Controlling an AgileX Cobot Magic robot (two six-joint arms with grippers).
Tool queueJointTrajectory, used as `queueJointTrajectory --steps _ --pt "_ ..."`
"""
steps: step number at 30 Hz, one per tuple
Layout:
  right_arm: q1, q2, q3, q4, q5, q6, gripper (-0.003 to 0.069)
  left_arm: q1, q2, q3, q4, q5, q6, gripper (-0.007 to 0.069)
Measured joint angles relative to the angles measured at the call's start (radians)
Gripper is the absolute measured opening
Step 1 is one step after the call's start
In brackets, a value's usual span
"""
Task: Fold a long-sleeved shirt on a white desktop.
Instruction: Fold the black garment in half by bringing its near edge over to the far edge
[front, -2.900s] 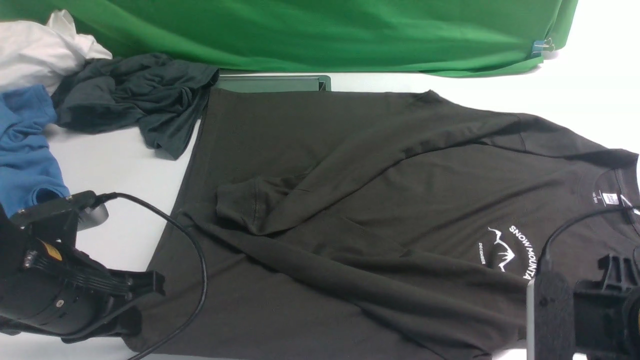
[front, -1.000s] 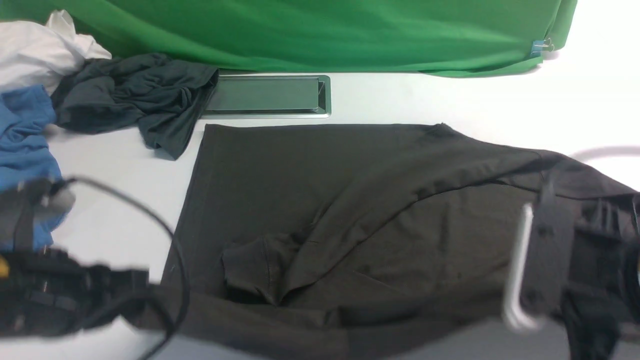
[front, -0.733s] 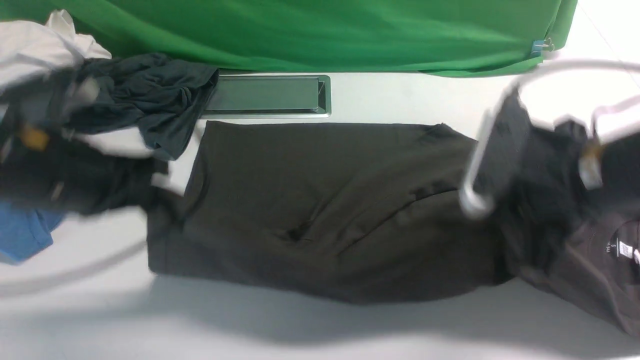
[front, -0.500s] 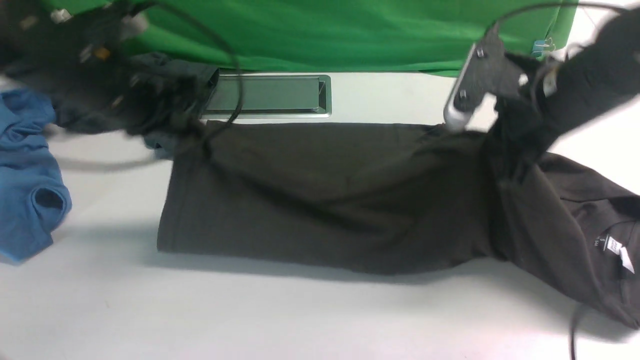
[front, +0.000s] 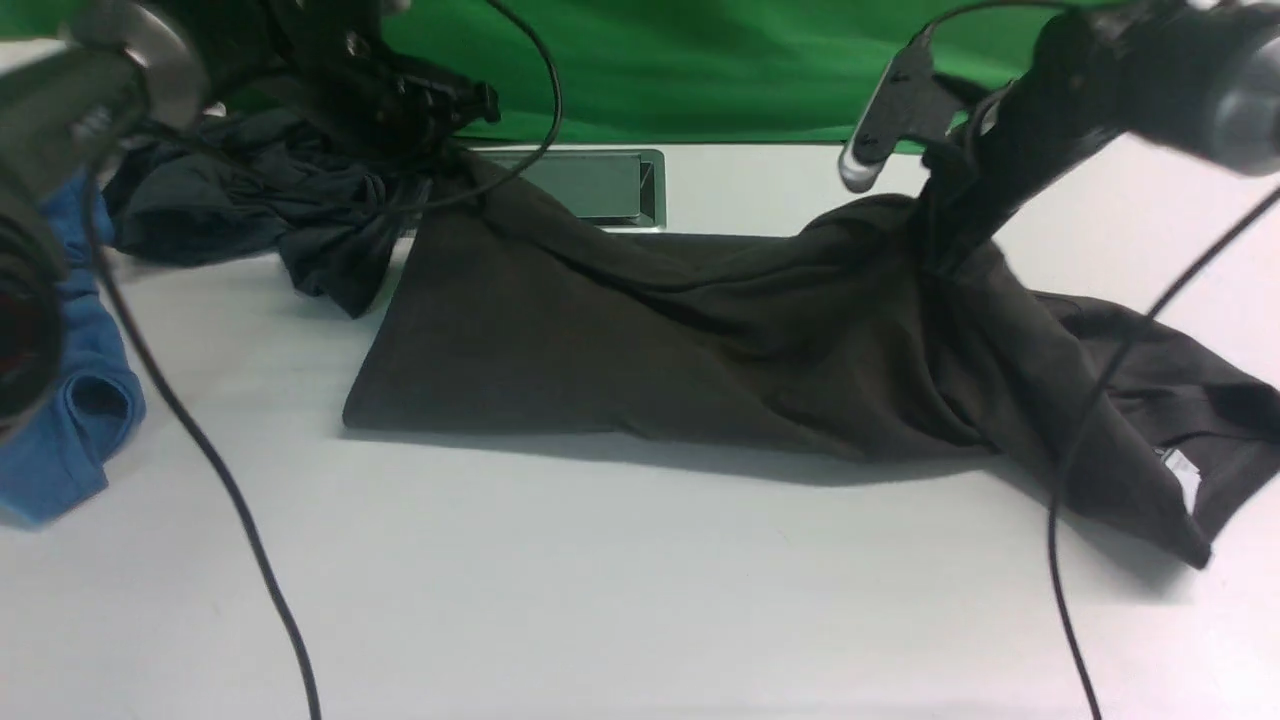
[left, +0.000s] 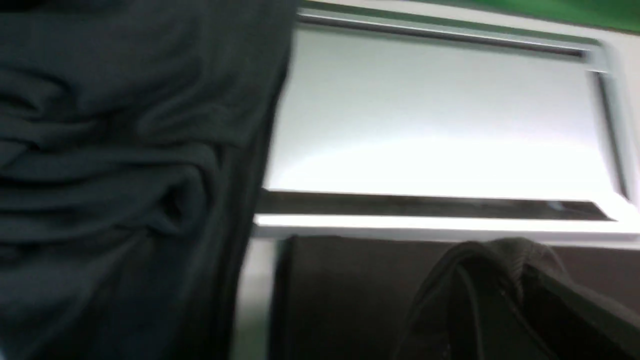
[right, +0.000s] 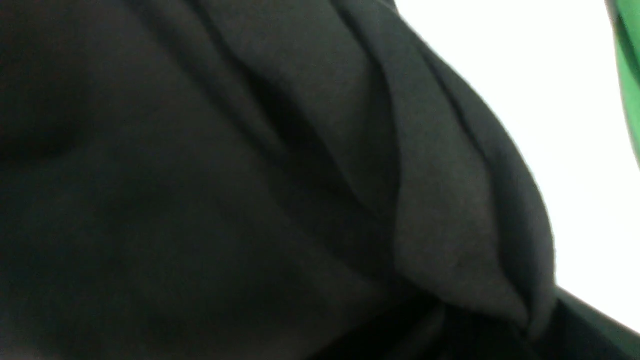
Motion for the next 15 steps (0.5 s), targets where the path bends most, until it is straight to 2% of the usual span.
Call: queueJointTrajectory --steps 6,9,11,15 --pt "0.000 0.072 -0.006 0.001 -0.025 0.073 0.0069 0.030 0.072 -0.005 0.014 -0.022 -0.057 0.0045" --pt "0.000 0.078 -0.006 0.002 -0.027 0.112 0.0085 0.041 0.083 -0.005 0.018 -0.033 -0.070 0.0078" --pt "0.000 0.076 -0.007 0.002 -0.027 0.144 0.0130 0.044 0.085 -0.005 0.024 -0.038 -0.072 0.0113" --pt "0.000 0.030 -0.012 0.002 0.016 0.184 0.0360 0.045 0.085 -0.009 0.026 -0.038 -0.077 0.0244"
